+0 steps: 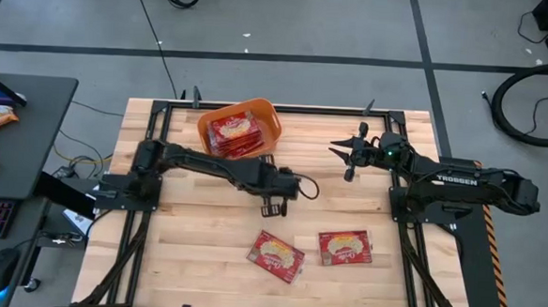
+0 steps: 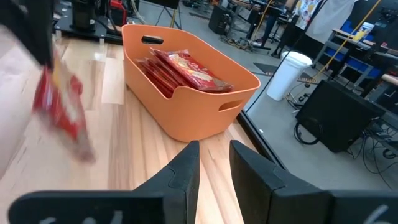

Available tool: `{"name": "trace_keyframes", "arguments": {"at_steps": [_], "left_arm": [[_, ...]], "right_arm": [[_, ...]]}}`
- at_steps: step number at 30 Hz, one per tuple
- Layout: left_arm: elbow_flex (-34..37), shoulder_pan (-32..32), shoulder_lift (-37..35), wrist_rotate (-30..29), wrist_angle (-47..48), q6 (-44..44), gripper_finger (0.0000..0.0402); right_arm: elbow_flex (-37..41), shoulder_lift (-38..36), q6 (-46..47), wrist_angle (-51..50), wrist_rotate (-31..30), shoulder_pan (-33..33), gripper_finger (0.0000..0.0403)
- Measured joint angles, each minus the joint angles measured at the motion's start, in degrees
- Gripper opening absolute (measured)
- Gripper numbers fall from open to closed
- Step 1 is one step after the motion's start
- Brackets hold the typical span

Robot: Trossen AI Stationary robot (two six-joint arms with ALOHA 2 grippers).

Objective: Sort popcorn bags into baskets
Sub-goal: Put the red popcorn pack into the orange bin, then put the center red popcorn pack into the orange bin

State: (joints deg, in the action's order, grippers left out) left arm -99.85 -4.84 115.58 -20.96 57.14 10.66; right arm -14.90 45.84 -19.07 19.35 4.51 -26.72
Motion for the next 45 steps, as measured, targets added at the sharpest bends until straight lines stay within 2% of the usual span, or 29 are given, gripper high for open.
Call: {"name": "trace_keyframes", "arguments": {"at_steps": [7,16,20,28,30,33,37,39,42,45], "left_arm": [[-0.10,3.57,-8.91,-1.26,4.48,0.92,0.0001],[0.14,8.72,-13.98,-11.12,12.54,-1.24,0.0001],[4.06,13.03,-13.97,-12.49,11.65,-5.40,0.0001],[16.98,23.78,-13.85,-15.79,1.14,-14.24,0.0002],[18.18,25.57,-13.85,-14.25,-0.65,-13.54,0.0016],[18.23,26.34,-13.85,-10.30,-1.05,-12.85,0.0058],[17.29,24.50,-14.00,-9.94,0.36,-12.80,0.0126],[16.18,22.77,-14.10,-7.53,0.18,-12.91,0.0154],[14.99,19.71,-14.11,2.07,-2.34,-14.30,0.0178],[14.97,16.42,-14.10,14.08,-7.84,-13.38,0.0182]], "right_arm": [[0.00,0.00,-0.02,0.08,0.00,0.00,0.0094],[0.00,-0.02,-0.02,0.07,0.02,0.00,0.0094],[0.00,-0.02,-0.02,0.07,0.78,0.00,0.0094],[0.00,-0.02,-0.13,0.12,1.31,0.02,0.0094],[0.00,-0.02,-0.17,0.11,1.29,0.00,0.0094],[0.00,-0.02,-0.17,0.13,1.29,0.00,0.0094],[0.00,-0.02,-0.17,0.13,1.29,0.00,0.0094],[0.00,-0.02,-0.17,0.13,1.27,0.00,0.0094],[0.00,-0.02,-0.17,0.13,1.26,0.00,0.0094],[0.00,-0.02,-0.17,0.14,1.25,0.00,0.0094]]}}
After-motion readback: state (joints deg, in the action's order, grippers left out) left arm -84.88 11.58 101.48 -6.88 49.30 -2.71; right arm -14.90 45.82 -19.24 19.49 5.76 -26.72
